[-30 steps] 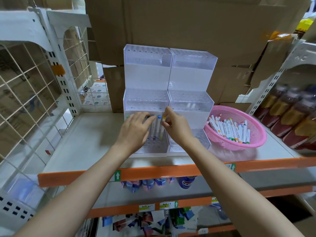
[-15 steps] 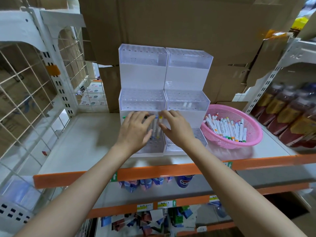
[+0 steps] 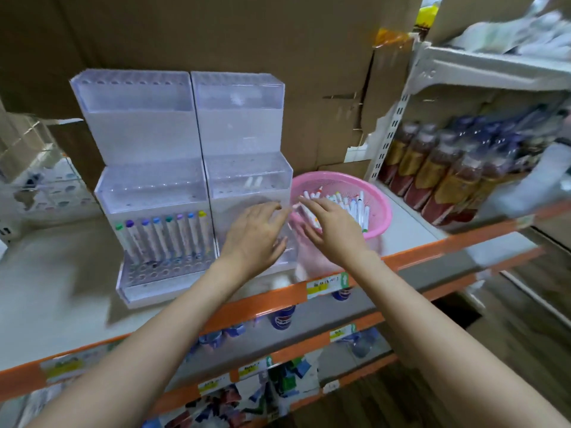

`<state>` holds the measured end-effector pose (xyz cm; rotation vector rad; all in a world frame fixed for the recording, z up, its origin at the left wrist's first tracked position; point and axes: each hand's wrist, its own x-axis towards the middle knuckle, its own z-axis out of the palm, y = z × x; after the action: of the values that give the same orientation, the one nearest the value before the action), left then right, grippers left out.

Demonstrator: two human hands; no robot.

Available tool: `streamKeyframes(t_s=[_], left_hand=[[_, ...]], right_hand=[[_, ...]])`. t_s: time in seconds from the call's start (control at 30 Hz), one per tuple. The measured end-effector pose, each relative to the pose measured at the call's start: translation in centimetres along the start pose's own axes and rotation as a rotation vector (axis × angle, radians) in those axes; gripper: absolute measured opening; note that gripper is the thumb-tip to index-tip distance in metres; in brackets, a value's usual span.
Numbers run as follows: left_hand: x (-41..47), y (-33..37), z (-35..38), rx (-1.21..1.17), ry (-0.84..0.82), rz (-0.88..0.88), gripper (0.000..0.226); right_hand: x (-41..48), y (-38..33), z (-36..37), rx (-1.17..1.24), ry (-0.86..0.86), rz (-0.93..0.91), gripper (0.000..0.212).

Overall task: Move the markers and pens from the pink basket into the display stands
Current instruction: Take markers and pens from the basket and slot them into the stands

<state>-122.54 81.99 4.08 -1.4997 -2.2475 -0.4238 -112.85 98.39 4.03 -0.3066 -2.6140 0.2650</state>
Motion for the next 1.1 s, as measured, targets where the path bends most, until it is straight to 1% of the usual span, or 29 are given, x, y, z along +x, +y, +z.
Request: streamKeyframes(t_s=[0.1, 0.23, 0.3, 0.37, 0.47, 0.53, 0.63, 0.73, 0.9, 1.0, 1.1], left_hand=[[3.1, 2.5, 1.7, -0.093, -0.014, 0.02, 0.047], [6.8, 4.9, 4.4, -0.187, -0.086, 0.004, 0.047], [8.4, 5.9, 5.5, -0.206, -0.129, -0.064, 0.043], [10.2, 6.5, 6.6, -0.154, -0.214, -0.181, 0.039], [12.3, 6.7, 7.9, -0.072, -0.332, -0.351, 0.037], [13.2, 6.4, 8.8, 0.0, -0.348, -0.405, 0.033], [13.5, 6.0, 9.8, 0.129, -0.354, -0.476, 0.032], [13.1, 5.6, 10.2, 0.184, -0.326, -0.519, 0.033], [13.2, 5.5, 10.4, 0.071, -0.28, -0.492, 0.032], [13.2, 5.5, 10.1, 0.016, -0.263, -0.49, 0.033], [13.1, 5.4, 9.9, -0.097, -0.223, -0.497, 0.03]], right_hand=[[-0.5, 3.2, -1.3, -0.046, -0.056, 0.095, 0.047], [-0.2, 7.1, -2.3, -0.143, -0.202, 0.255, 0.052], [0.6, 8.8, -2.4, -0.135, -0.253, 0.311, 0.051], [1.6, 10.2, -2.0, -0.123, -0.294, 0.33, 0.048], [3.3, 11.6, -1.1, -0.118, -0.335, 0.306, 0.044], [4.3, 12.1, -0.5, -0.126, -0.364, 0.284, 0.04], [5.3, 12.5, 0.3, -0.172, -0.394, 0.23, 0.027], [6.0, 12.8, 0.9, -0.116, -0.364, 0.199, 0.023], [6.5, 13.1, 1.6, 0.045, -0.304, 0.144, 0.025], [6.5, 13.1, 1.2, 0.179, -0.254, 0.109, 0.033], [6.3, 13.2, 1.0, 0.224, -0.254, 0.098, 0.042]])
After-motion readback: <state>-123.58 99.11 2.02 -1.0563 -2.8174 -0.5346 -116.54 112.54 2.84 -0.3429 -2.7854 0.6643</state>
